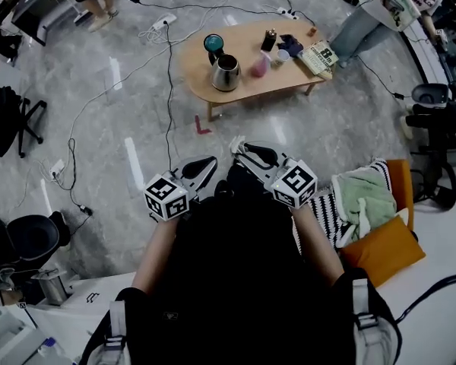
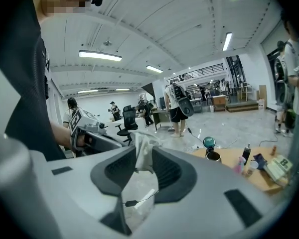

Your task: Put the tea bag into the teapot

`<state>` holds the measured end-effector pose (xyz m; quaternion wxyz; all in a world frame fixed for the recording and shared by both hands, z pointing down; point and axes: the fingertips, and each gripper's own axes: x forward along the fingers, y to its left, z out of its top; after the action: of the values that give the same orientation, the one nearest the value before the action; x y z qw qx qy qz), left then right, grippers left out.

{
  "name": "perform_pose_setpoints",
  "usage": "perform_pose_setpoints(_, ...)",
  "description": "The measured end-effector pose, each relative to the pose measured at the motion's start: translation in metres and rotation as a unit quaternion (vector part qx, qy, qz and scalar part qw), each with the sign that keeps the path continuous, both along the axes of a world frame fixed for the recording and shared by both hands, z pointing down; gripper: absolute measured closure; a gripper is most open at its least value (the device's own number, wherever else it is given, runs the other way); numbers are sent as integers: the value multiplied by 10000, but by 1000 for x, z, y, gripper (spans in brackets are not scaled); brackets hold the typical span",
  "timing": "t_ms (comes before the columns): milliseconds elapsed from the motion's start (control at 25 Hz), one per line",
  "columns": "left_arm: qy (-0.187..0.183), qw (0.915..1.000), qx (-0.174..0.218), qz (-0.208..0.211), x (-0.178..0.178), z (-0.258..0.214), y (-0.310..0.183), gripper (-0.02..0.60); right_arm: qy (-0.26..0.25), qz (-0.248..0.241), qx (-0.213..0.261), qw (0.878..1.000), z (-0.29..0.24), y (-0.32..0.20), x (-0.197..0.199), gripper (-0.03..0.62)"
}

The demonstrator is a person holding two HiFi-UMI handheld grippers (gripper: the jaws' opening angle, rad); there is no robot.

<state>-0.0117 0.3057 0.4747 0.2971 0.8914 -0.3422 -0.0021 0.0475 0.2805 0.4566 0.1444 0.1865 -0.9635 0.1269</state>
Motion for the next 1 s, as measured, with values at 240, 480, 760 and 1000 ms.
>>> perform_pose_setpoints(240,-54,9995,-129,-267,-14,5,-22,569,47,-301,38,9995,5,-29,-12,487)
perform_pose_setpoints(480,-23,9989,-87,-467,-10,-3,-63,569,28,-525,-24,9986,5,-68,-10,487)
perform_pose_setpoints(760,-81,9966,-126,-807,-8,-7,-86,569,23,-888,-44,9960,2,-103,-11,487)
perform_pose_setpoints(1000,-138,9928,-198,-1171,-7,-7,-94,569,88,-1294,-33,9916,4,-122,-15,487)
